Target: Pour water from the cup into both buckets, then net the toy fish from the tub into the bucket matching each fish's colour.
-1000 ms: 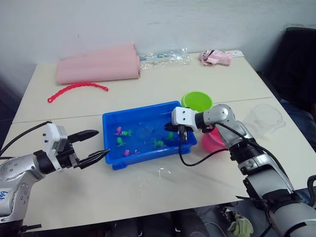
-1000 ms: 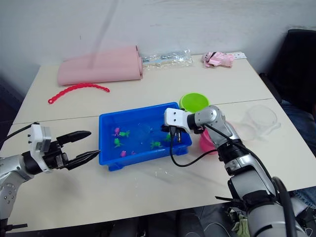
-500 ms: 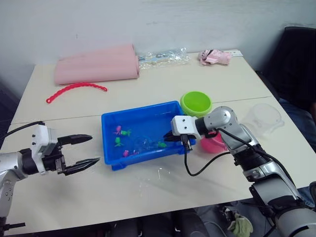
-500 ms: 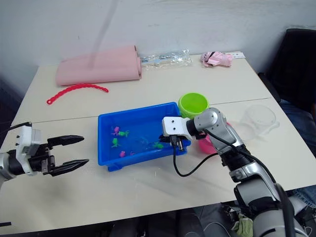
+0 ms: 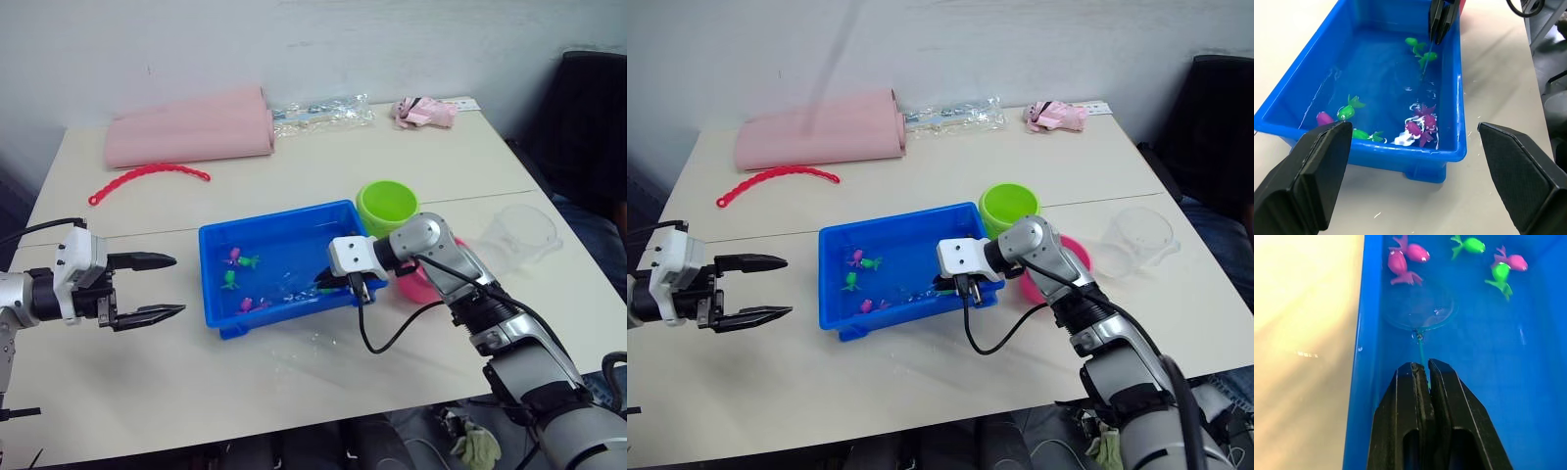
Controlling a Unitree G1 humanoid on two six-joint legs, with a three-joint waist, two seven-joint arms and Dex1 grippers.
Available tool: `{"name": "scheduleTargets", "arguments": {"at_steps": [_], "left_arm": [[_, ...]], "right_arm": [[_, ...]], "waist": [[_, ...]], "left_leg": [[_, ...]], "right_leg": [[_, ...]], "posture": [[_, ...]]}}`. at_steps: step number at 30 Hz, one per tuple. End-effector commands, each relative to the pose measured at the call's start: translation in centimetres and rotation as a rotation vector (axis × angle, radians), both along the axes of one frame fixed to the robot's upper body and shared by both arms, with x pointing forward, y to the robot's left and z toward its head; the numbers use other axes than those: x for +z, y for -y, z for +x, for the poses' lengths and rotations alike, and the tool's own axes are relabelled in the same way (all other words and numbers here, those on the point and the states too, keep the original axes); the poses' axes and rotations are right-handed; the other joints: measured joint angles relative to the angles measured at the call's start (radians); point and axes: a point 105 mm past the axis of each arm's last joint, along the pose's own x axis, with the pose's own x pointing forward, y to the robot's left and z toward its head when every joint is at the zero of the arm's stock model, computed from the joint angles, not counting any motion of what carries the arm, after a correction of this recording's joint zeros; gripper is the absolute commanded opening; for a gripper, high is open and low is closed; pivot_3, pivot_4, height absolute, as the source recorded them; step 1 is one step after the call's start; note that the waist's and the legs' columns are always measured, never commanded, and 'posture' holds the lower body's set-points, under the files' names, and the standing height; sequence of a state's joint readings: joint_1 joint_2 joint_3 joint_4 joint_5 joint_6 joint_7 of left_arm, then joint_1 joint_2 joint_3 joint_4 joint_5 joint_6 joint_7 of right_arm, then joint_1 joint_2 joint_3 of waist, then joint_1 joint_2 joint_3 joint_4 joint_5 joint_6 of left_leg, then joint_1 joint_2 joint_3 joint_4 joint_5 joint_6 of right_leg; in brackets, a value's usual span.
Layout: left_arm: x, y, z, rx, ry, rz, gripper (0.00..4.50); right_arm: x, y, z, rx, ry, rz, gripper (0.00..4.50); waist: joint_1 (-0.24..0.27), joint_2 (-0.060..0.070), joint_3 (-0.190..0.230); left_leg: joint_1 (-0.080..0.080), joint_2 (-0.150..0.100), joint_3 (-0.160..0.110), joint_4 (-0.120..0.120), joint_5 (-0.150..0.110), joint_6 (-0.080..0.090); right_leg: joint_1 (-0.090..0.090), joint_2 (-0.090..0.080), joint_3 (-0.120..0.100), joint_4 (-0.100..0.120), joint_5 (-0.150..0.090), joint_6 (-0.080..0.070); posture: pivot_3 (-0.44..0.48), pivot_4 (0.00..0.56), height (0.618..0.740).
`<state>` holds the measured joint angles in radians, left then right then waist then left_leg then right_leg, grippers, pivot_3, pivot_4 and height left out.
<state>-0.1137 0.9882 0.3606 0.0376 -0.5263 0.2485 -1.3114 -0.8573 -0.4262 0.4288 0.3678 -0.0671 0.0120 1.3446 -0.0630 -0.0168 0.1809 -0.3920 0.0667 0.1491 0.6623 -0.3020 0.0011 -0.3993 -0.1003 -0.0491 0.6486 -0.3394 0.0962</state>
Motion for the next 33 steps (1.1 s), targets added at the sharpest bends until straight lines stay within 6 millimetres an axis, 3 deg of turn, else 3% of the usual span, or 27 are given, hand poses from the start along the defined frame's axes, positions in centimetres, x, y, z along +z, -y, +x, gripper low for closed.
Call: {"name": "scheduleTargets", "arguments": {"at_steps": [1,22,33], "left_arm": [[0.6,-0.2,0.0,0.005,0.021,0.016,4.47],[-0.1,-0.1,0.1,0.031,0.013,-0.009,4.47],[0.6,1.4,0.7,-0.001,0.032,-0.072,4.47]], "right_arm": [[0.8,-0.1,-0.4,0.000,-0.072,0.062,0.00],[2.6,1.4,-0.5,-0.059,-0.187,0.189,0.00],[5.8,3.5,-0.8,-0.076,-0.189,0.338,0.00]], "waist": [[0.001,0.000,0.000],[0.002,0.000,0.000],[0.006,0.000,0.000]], "left_leg": [[0.000,0.000,0.000,0.000,0.000,0.000],[0.000,0.000,0.000,0.000,0.000,0.000],[0.000,0.000,0.000,0.000,0.000,0.000]], "right_leg": [[0.000,0.000,0.000,0.000,0.000,0.000],[0.000,-0.001,0.000,-0.001,0.000,0.000],[0.000,0.000,0.000,-0.001,0.000,0.000]], "posture": [[0.000,0.150,0.740],[0.000,0.150,0.740],[0.000,0.150,0.740]]}}
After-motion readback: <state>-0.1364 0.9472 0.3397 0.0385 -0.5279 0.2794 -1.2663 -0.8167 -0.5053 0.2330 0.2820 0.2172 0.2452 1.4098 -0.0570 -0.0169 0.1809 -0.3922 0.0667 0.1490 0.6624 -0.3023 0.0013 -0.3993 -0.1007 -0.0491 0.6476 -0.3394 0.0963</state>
